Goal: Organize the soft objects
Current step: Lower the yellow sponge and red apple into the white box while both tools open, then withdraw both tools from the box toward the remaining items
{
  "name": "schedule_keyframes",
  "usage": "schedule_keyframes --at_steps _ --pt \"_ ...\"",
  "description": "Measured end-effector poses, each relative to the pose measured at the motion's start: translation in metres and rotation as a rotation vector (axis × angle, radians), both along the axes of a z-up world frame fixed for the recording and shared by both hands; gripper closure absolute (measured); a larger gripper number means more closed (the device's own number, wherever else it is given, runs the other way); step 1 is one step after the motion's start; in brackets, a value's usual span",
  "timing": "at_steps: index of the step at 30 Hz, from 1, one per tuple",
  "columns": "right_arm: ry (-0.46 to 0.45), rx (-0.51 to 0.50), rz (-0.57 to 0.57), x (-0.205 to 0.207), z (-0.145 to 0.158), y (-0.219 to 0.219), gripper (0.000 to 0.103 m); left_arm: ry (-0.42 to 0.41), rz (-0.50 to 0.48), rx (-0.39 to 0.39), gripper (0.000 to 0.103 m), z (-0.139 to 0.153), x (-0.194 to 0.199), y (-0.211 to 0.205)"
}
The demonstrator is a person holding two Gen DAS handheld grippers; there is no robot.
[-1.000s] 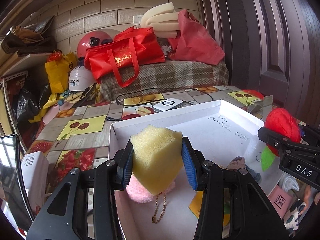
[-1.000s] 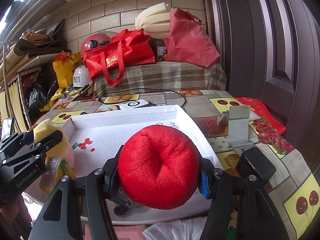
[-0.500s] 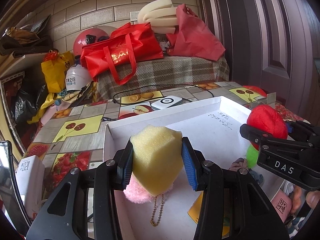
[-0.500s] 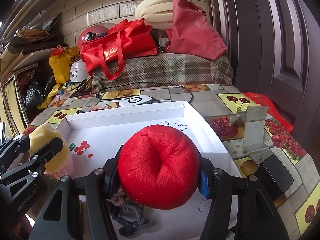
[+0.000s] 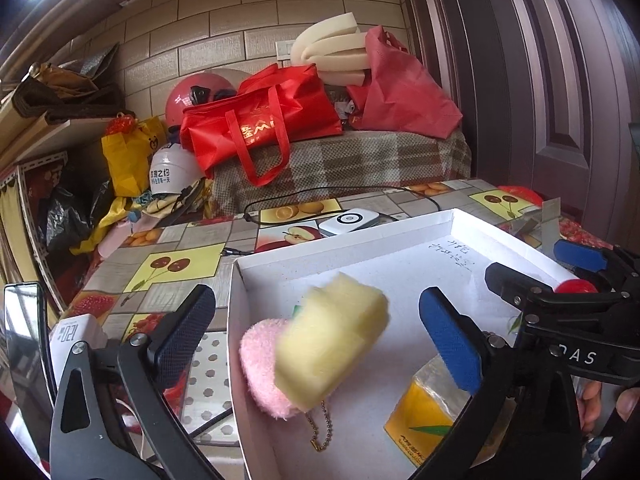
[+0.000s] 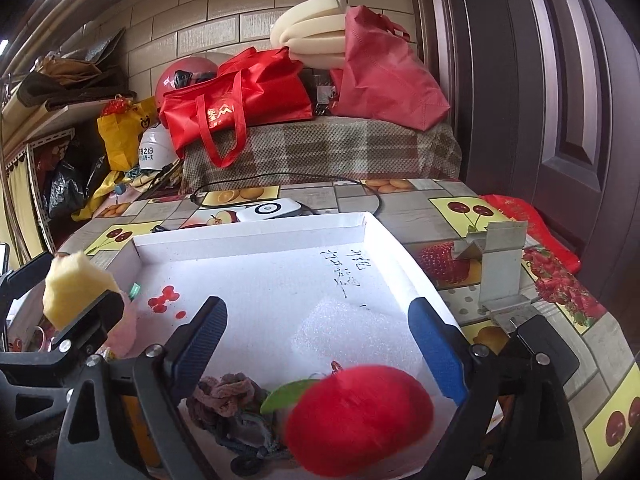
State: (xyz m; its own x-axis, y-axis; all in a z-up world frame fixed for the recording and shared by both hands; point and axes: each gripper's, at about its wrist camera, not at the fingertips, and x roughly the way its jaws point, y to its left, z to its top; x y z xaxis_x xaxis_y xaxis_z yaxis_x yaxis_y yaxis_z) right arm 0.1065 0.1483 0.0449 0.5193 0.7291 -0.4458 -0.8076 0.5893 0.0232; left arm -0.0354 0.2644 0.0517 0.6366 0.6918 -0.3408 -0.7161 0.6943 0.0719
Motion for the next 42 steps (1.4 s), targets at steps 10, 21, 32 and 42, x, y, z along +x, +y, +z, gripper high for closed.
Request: schedule_keyframes --at_steps 10,21,32,42 --pt "-0.046 0.024 -0.013 -0.006 0.003 -0.004 0.001 -0.043 0.027 -0.013 0.0 0.001 -0.009 0.005" --pt "-0.089 0.087 -0.009 -0.015 0.008 -0.019 0.0 -0.096 0.033 -0.02 0.0 0.002 -0.023 0.003" --pt "-0.074 0.092 -0.033 -0.018 0.007 -0.035 0.0 -0.114 -0.037 -0.042 0.0 0.002 -0.04 -0.011" --pt "-0.011 0.109 -0.029 -0.017 0.004 -0.068 0.0 -0.087 -0.244 -0.072 0.0 0.001 -0.079 -0.046"
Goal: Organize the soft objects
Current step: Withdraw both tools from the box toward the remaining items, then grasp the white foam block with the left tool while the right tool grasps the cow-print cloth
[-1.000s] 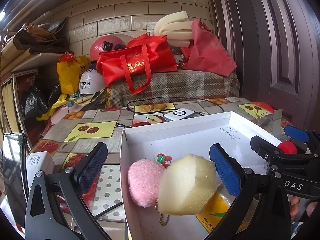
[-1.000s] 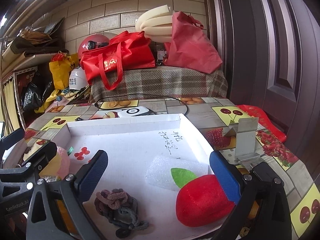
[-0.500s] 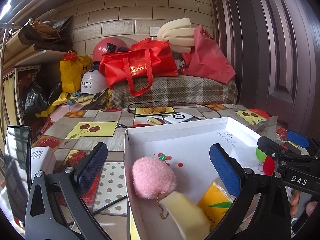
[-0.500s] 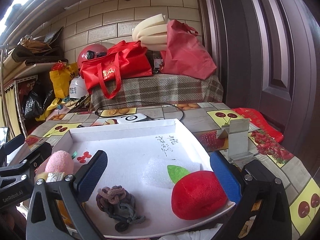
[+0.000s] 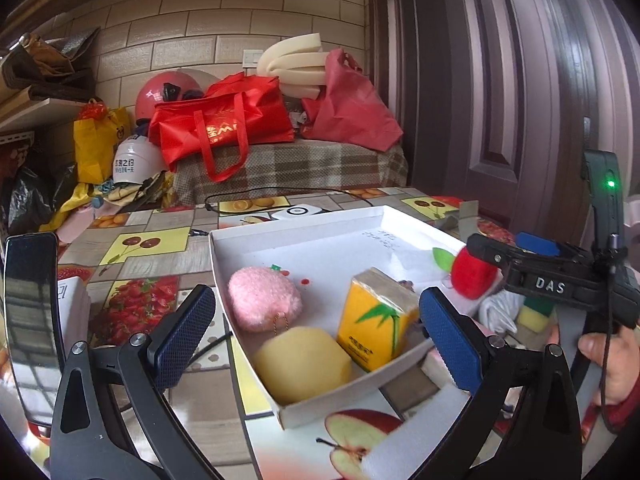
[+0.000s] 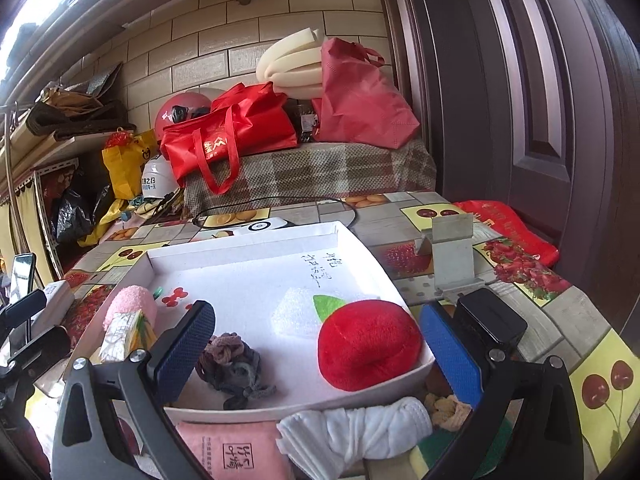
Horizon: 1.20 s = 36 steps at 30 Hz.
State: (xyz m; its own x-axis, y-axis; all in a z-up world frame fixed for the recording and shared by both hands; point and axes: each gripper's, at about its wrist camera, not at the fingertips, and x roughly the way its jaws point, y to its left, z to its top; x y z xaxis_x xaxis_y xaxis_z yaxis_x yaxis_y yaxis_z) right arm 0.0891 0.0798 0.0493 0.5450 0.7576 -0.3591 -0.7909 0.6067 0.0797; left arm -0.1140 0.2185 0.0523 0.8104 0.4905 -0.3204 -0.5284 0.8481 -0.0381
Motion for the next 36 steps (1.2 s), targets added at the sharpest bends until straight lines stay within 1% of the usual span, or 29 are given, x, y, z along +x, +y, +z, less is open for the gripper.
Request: schedule_keyframes --at_steps 4,7,11,14,18,20,24,28,29,30,31,32,33,35,36 --pt "0.015 -0.002 0.012 -0.003 -0.001 -0.015 0.0 0.037 -0.098 0.013 0.0 -0.002 -0.007 -0.018" --pt "0.023 -0.009 0.029 -0.006 -0.001 -0.026 0.0 0.077 -0.186 0.007 0.0 -0.004 -0.005 -0.027" --pt "0.049 -0.044 0.077 -0.014 -0.005 -0.04 0.0 0.155 -0.287 -0.03 0.0 -0.01 0.005 -0.034" --pt "0.073 -0.089 0.144 -0.023 -0.01 -0.046 0.0 0.226 -0.356 -0.057 0.0 -0.017 0.014 -0.04" --pt "0.061 -0.141 0.204 -0.04 -0.014 -0.051 0.0 0.287 -0.397 -0.037 0.0 -0.023 0.019 -0.054" --pt "0.06 -0.167 0.238 -0.047 -0.017 -0.05 0.0 0.327 -0.424 -0.04 0.0 -0.027 0.022 -0.06" --pt "0.098 -0.224 0.314 -0.055 -0.024 -0.045 0.001 0.383 -0.442 -0.026 0.0 -0.034 0.027 -0.066" --pt "0.119 -0.295 0.371 -0.06 -0.032 -0.033 0.001 0.418 -0.476 -0.068 0.0 -0.039 0.033 -0.062" --pt "0.127 -0.311 0.381 -0.06 -0.034 -0.03 0.002 0.429 -0.482 -0.083 0.0 -0.041 0.036 -0.06" --pt "0.139 -0.327 0.39 -0.06 -0.036 -0.028 0.007 0.442 -0.487 -0.1 0.001 -0.043 0.039 -0.058" --pt "0.155 -0.344 0.394 -0.058 -0.039 -0.025 0.009 0.453 -0.489 -0.115 0.001 -0.045 0.041 -0.057" --pt "0.176 -0.359 0.396 -0.057 -0.042 -0.023 0.014 0.464 -0.486 -0.129 0.002 -0.046 0.043 -0.055" --pt "0.204 -0.375 0.399 -0.053 -0.046 -0.02 0.022 0.469 -0.482 -0.14 0.004 -0.048 0.044 -0.053" --pt "0.26 -0.395 0.406 -0.046 -0.052 -0.017 0.025 0.475 -0.479 -0.158 0.006 -0.049 0.045 -0.05" --pt "0.275 -0.382 0.408 -0.044 -0.052 -0.017 0.025 0.476 -0.479 -0.165 0.006 -0.049 0.046 -0.049"
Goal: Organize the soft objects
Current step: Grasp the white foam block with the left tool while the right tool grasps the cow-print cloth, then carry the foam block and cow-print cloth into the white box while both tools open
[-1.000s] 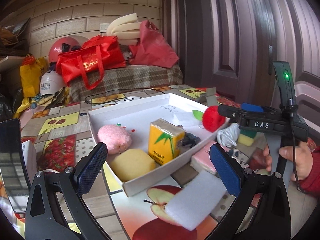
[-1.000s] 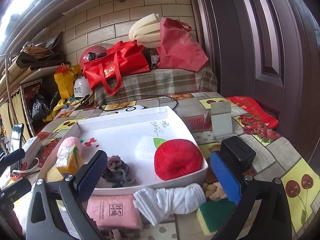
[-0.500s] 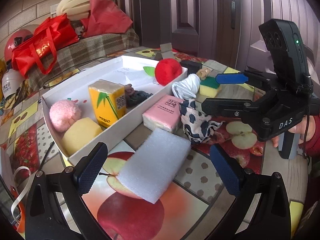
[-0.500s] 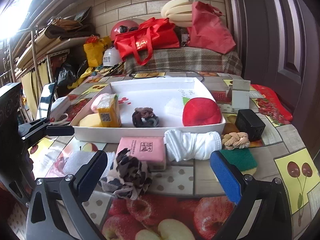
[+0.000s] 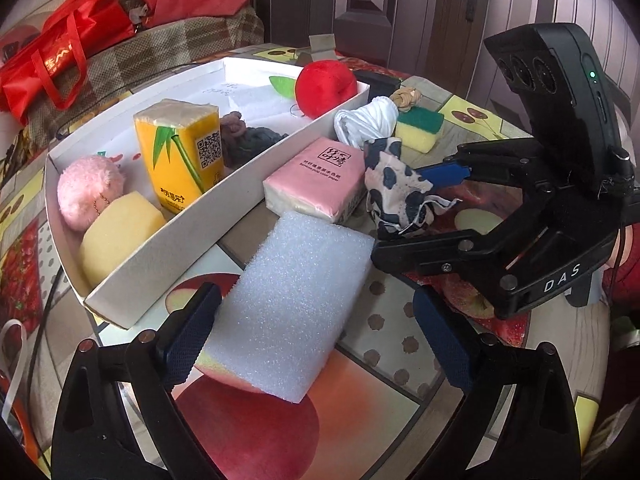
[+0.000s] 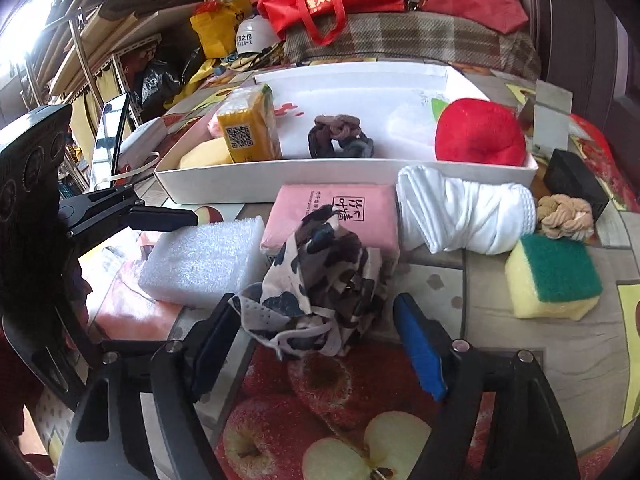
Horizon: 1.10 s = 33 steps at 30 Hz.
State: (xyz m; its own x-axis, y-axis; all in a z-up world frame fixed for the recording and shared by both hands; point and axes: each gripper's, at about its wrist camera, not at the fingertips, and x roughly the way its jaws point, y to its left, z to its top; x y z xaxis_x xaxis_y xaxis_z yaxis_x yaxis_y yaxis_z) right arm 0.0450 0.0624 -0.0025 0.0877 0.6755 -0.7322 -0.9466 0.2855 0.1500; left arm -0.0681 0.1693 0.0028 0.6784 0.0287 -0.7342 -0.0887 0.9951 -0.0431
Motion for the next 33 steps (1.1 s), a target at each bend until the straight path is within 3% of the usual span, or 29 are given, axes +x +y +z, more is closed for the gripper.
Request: schedule_keyframes --at_steps 3,7,18,20,21,23,27,33 --pt "0.006 0.005 0.013 -0.002 0.001 -0.002 0.026 0.007 0.012 -0.009 0.012 -0.001 0.001 0.003" --pt "0.005 0.008 0.041 -0.007 0.003 0.0 0.041 0.022 0.038 -0.025 0.021 -0.003 0.002 0.009" --pt "-0.015 -0.006 0.029 -0.009 0.003 0.005 0.04 0.039 0.039 0.002 0.021 -0.005 0.006 0.005" --pt "0.001 0.003 0.028 -0.006 0.002 0.004 0.041 0.039 0.043 0.016 0.027 -0.005 0.006 0.004" --pt "0.01 0.009 0.027 -0.005 0.003 0.004 0.042 0.03 0.05 0.026 0.043 -0.004 0.004 0.004" --pt "0.034 0.028 0.023 -0.001 0.003 0.001 0.053 0.014 0.047 0.038 0.044 -0.002 0.002 0.002" --pt "0.029 0.098 0.017 0.0 0.011 -0.011 0.06 -0.035 0.048 0.15 0.045 0.004 -0.006 -0.014" --pt "-0.104 0.259 -0.028 -0.016 0.032 -0.042 0.06 -0.218 0.163 0.315 0.044 0.024 -0.038 -0.026"
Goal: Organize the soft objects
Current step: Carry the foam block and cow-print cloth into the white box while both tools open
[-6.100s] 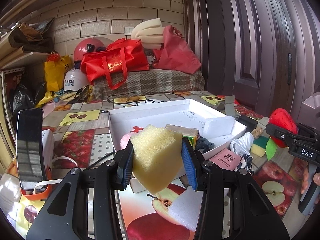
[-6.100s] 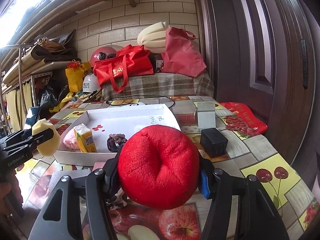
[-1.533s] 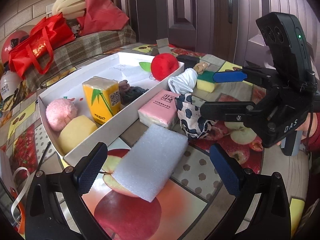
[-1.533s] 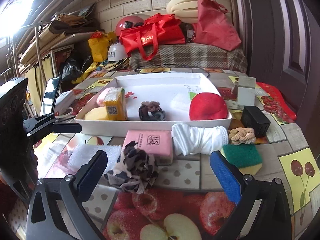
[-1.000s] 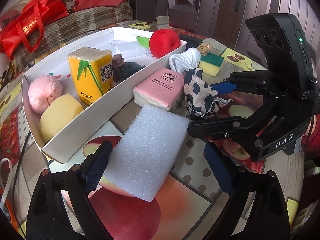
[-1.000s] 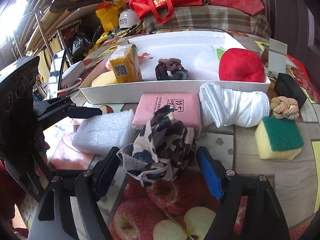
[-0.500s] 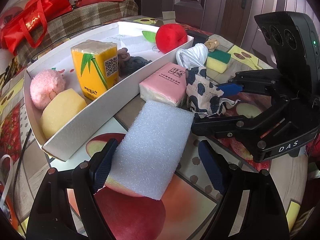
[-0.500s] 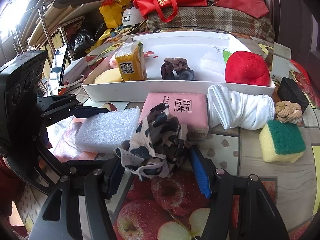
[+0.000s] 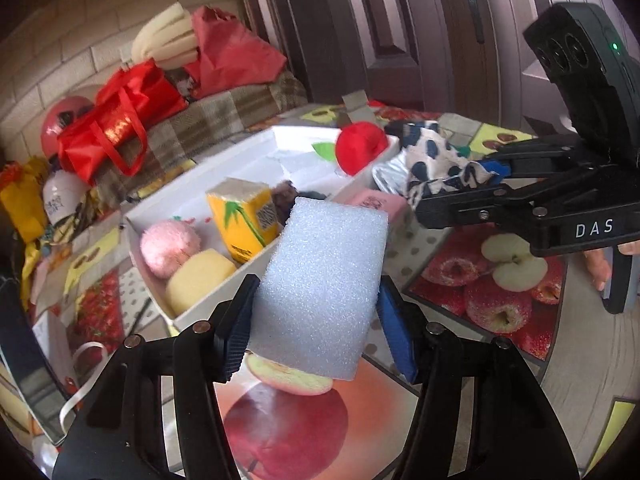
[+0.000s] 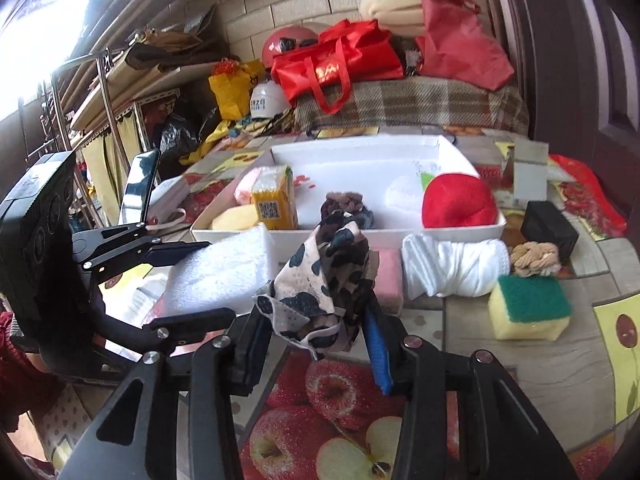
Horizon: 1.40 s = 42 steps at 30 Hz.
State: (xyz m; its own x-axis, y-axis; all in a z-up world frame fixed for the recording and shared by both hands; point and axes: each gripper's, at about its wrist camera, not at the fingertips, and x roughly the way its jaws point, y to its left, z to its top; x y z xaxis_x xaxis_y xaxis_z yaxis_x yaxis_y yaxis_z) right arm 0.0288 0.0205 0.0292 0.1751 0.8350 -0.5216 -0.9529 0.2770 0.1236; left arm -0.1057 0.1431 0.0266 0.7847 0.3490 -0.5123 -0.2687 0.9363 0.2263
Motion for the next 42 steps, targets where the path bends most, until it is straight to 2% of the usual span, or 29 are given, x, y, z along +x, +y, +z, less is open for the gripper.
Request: schedule_keyframes --at_steps 4,7,9,11,14,18,27,42 --pt "-0.073 0.091 -0.1 -0.005 0.009 -0.023 0.06 -0.154 0.156 0.025 0.044 0.013 -0.029 0.011" --pt "-0.137 0.15 -0.159 -0.011 0.017 -0.039 0.06 -0.246 0.248 -0.088 0.044 0.019 -0.046 0.034" --pt "-0.148 0.173 -0.193 -0.009 0.02 -0.043 0.06 -0.274 0.295 -0.154 0.044 0.018 -0.049 0.044" --pt "-0.123 0.155 -0.204 -0.002 0.018 -0.039 0.06 -0.279 0.308 -0.155 0.044 0.019 -0.046 0.043" --pt "-0.091 0.124 -0.216 0.007 0.014 -0.033 0.06 -0.288 0.294 -0.109 0.044 0.021 -0.04 0.028" --pt "-0.127 0.129 -0.238 0.005 0.015 -0.031 0.06 -0.286 0.291 -0.08 0.044 0.022 -0.028 0.021" --pt "-0.159 0.096 -0.214 0.008 0.014 -0.009 0.06 -0.282 0.326 -0.125 0.044 0.02 -0.019 0.035" --pt "-0.146 0.087 -0.228 0.023 0.013 0.022 0.06 -0.304 0.367 -0.132 0.044 0.023 -0.007 0.054"
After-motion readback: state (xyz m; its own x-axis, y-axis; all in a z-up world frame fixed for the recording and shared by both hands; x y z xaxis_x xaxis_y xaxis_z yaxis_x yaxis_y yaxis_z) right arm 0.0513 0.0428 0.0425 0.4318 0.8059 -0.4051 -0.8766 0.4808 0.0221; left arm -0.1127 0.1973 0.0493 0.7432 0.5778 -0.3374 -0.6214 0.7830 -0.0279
